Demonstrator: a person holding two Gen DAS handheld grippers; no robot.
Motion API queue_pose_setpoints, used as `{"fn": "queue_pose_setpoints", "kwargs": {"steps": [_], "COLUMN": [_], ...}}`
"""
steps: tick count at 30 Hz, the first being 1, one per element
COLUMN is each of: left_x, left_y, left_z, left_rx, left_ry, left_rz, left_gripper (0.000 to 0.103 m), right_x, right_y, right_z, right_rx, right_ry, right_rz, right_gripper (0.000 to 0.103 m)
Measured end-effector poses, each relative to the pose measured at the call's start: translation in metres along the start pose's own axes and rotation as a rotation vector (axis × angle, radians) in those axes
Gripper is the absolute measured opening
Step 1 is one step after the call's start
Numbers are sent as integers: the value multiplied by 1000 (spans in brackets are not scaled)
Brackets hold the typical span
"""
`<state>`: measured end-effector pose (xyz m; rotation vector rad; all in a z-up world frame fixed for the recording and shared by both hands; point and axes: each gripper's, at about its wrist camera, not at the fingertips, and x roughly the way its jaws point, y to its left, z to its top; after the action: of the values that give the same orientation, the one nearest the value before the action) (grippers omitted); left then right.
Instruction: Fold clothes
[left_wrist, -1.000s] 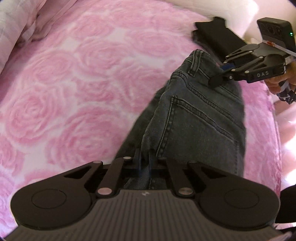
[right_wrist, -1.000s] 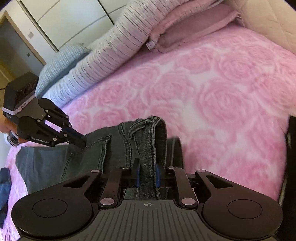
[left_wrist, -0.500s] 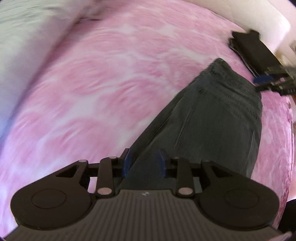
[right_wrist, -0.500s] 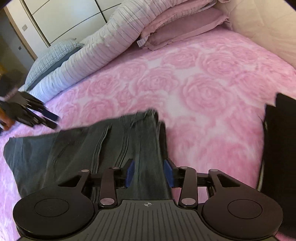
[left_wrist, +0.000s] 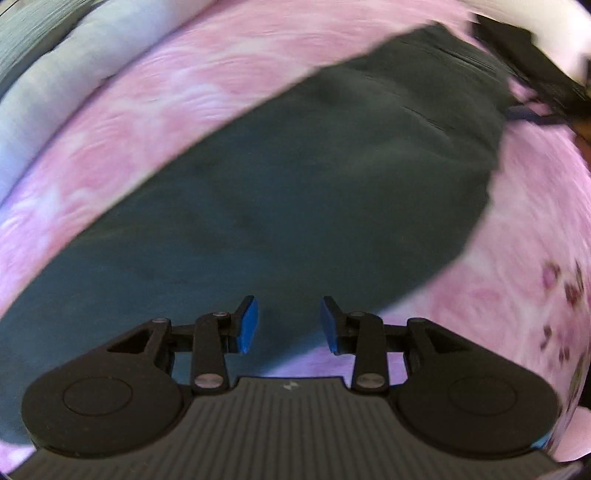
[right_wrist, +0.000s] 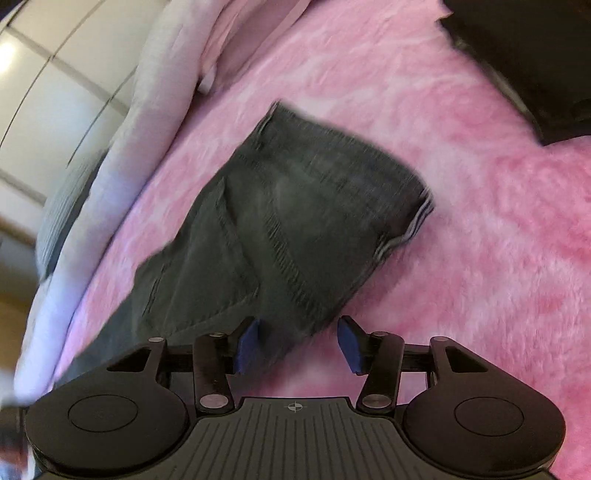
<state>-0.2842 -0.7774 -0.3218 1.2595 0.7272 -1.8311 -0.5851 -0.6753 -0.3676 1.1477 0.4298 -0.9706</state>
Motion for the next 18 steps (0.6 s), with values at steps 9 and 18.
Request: {"fn": "queue_pose_setpoints", "kwargs": {"steps": [9,18], "left_x": [25,3], "left_y": [-21,-10], "left_z": [-7,1], "left_rx": [97,26], "left_ry": [3,-18], "left_rz": [-71,-5], "left_gripper": [33,33], "right_x": [12,5], "right_y": [-27,-19], "right_z": [-2,96], "right_rx": [231,64], "right_ry": [-104,-1], "right_rz": [69,77], "right_gripper": [43,36]}}
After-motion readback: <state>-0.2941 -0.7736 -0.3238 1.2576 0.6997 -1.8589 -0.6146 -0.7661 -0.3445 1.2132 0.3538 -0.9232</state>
